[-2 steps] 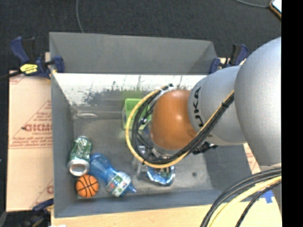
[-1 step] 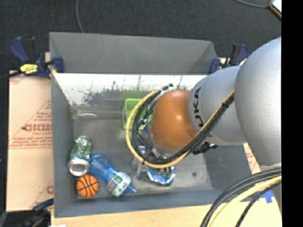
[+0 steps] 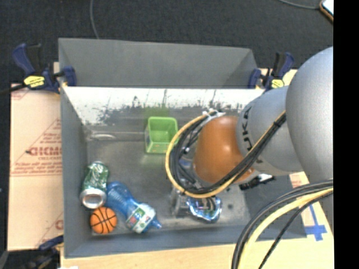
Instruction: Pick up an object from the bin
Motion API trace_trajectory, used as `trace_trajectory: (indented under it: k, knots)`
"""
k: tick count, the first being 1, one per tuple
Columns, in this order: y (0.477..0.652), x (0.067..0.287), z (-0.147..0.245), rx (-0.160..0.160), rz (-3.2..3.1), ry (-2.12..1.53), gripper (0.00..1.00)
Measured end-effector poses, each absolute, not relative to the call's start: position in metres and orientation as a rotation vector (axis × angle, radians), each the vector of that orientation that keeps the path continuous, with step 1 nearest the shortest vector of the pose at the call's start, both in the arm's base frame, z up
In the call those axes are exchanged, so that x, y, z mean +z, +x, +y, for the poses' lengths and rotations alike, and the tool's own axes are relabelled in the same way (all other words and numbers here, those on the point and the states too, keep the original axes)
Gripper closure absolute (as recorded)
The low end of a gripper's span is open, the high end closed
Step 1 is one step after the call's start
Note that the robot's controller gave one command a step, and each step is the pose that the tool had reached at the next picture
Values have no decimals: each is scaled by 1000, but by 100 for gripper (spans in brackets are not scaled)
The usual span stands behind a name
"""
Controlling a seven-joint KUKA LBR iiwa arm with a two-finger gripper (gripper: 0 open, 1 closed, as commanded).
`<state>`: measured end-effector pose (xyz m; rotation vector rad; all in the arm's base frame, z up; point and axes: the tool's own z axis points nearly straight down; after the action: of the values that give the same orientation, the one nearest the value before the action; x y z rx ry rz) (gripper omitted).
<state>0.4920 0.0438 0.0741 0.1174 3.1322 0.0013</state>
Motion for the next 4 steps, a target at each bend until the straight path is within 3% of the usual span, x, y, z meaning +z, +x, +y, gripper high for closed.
trace_trajectory:
  k: [1,3,4]
  knots:
    - [489,77,31,6,3128,174,0]
    - [479,77,16,4,3131,179,0]
    - [490,70,-3,6,3122,229,0]
